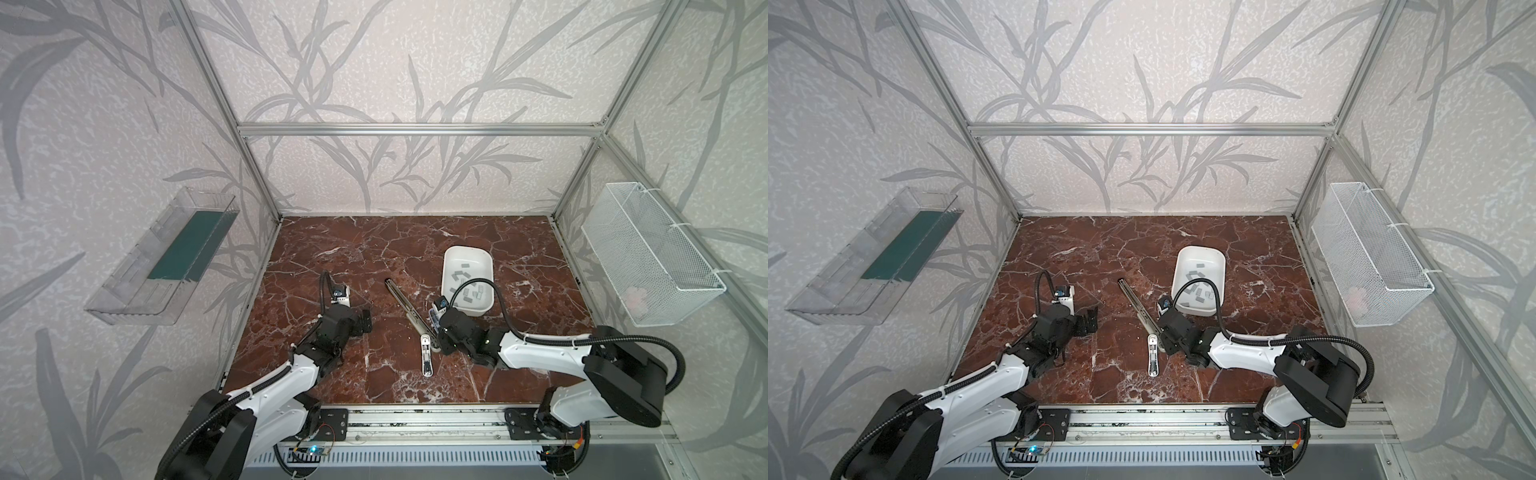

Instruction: Load the staples into the stapler

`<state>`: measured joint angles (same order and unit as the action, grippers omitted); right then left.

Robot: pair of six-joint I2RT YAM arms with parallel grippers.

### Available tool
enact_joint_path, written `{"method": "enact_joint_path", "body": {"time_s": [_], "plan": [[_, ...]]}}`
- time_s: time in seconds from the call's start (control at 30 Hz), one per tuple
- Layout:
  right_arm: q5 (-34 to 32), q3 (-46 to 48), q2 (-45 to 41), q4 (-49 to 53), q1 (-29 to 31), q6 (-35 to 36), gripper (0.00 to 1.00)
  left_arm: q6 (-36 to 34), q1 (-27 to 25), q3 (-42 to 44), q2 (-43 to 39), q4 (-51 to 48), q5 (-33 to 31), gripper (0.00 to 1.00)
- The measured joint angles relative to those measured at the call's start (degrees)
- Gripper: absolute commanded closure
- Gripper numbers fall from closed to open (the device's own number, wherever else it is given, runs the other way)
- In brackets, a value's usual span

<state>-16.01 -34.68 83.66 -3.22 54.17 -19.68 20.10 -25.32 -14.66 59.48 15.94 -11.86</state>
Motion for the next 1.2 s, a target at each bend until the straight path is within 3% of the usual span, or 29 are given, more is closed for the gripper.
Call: {"method": "enact_joint_path", "body": {"time_s": [1.2], "plan": [[-1.5,-0.3,0.2,0.0,0.0,2.8,1.0,0.0,0.0,0.0,0.0,0.0,0.0,0.01]]}}
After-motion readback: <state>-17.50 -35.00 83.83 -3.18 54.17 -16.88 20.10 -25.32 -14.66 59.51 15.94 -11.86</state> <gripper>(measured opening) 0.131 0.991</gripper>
